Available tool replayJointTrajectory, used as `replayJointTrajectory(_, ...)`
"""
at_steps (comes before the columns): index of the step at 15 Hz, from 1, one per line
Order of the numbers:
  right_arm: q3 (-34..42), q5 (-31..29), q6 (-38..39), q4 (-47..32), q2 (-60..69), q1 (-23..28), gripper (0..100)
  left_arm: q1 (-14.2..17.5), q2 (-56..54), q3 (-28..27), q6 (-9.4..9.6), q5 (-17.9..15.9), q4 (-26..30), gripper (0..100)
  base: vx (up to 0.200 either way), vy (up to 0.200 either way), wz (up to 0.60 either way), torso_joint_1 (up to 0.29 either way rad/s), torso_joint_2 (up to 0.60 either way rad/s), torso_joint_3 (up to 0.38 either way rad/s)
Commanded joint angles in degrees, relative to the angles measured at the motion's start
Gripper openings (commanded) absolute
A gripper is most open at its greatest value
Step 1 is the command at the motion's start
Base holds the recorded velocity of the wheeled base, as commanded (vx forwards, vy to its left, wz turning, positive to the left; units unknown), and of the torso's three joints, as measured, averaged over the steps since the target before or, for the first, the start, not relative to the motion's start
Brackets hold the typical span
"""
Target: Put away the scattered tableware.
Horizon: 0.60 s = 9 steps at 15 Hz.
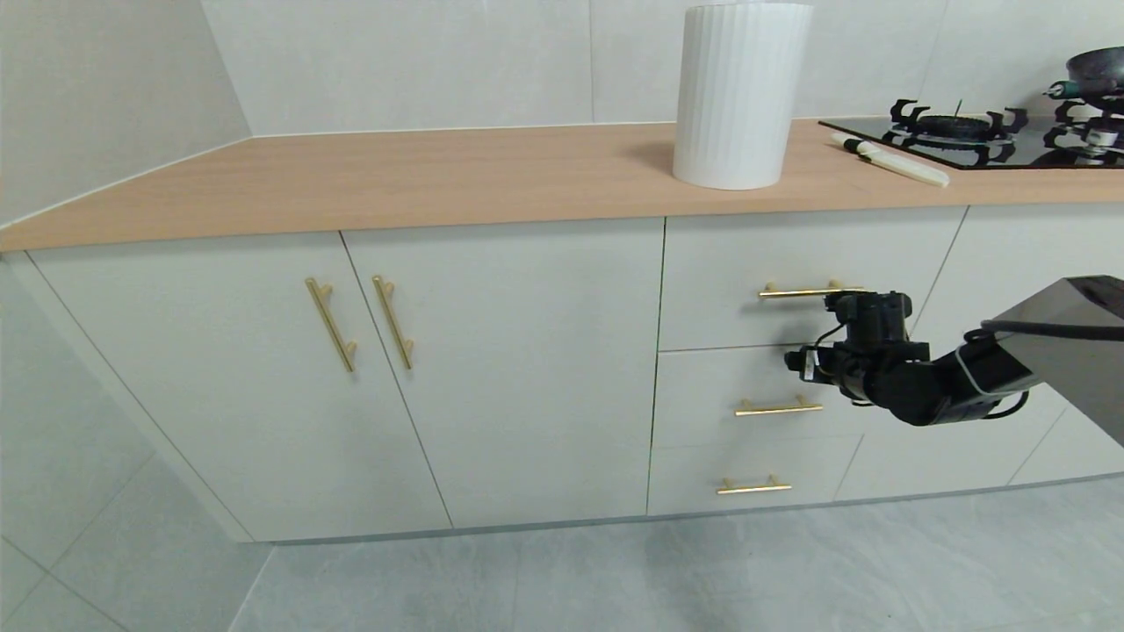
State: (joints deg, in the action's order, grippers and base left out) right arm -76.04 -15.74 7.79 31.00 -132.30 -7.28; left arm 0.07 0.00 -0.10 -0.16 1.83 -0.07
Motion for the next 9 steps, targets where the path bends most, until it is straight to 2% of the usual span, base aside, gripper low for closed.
replayJointTrajectory(1,7.1,0.2,0.0,-0.2,8.7,-0.6,100,0.0,0.1,0.0,-0.02,0.0,0.0,100,0.0,0.0,0.0,0.0,0.0,0.0)
replayJointTrajectory(2,15.0,0.4,0.1,0.0,18.0,-0.9,100,0.0,0.1,0.0,-0.02,0.0,0.0,100,0.0,0.0,0.0,0.0,0.0,0.0)
replayJointTrajectory(5,26.8,-0.6,-0.2,1.6,35.1,-2.0,100,0.0,0.1,0.0,-0.02,0.0,0.0,100,0.0,0.0,0.0,0.0,0.0,0.0)
replayJointTrajectory(7,37.6,-3.1,-2.1,2.7,54.7,-3.7,100,0.0,0.1,0.0,-0.02,0.0,0.0,100,0.0,0.0,0.0,0.0,0.0,0.0)
replayJointTrajectory(9,43.8,-3.4,-5.0,2.1,69.5,-3.8,100,0.0,0.1,0.0,-0.02,0.0,0.0,100,0.0,0.0,0.0,0.0,0.0,0.0)
